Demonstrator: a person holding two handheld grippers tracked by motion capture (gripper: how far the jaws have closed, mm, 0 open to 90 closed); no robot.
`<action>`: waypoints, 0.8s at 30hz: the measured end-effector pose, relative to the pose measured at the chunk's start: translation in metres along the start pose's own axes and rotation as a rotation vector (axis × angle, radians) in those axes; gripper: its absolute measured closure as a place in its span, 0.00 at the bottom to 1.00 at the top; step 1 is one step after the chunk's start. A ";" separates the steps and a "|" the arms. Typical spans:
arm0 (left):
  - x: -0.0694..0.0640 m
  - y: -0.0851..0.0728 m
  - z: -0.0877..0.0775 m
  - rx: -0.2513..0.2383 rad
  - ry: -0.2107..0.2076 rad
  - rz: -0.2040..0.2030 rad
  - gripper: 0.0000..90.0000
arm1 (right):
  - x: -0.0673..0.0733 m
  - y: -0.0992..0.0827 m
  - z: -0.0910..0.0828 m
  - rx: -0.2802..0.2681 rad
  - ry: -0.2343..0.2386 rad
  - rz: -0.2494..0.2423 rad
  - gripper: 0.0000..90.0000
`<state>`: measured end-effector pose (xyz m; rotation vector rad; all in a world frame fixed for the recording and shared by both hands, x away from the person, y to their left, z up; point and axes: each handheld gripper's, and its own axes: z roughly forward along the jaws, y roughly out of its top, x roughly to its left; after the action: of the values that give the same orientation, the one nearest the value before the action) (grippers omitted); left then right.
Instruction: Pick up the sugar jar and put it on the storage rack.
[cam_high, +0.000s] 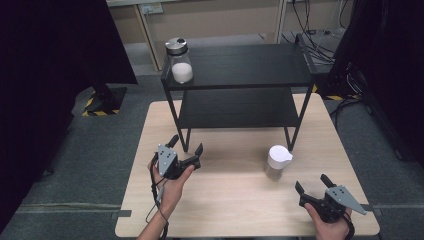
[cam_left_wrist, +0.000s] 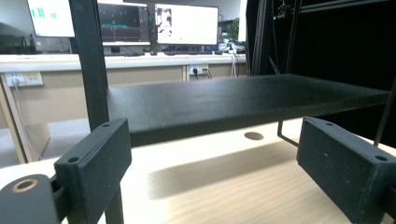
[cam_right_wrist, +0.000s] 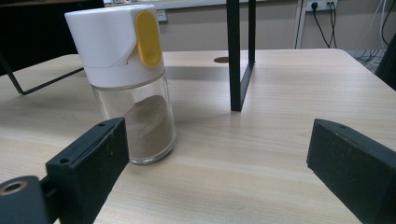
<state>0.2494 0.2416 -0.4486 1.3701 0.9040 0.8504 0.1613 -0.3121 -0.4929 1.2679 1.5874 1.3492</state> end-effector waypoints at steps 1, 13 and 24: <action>0.000 -0.002 0.000 0.006 0.002 -0.004 0.10 | 0.000 0.000 0.000 0.000 0.000 0.000 0.07; -0.002 -0.016 -0.001 0.043 0.001 -0.024 0.10 | 0.000 0.000 0.000 0.001 0.001 -0.002 0.07; -0.001 -0.028 -0.002 0.090 0.005 -0.019 0.10 | 0.000 0.001 0.000 0.003 0.002 -0.007 0.07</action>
<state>0.2465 0.2404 -0.4766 1.4350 0.9677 0.8076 0.1616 -0.3119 -0.4924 1.2624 1.5943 1.3452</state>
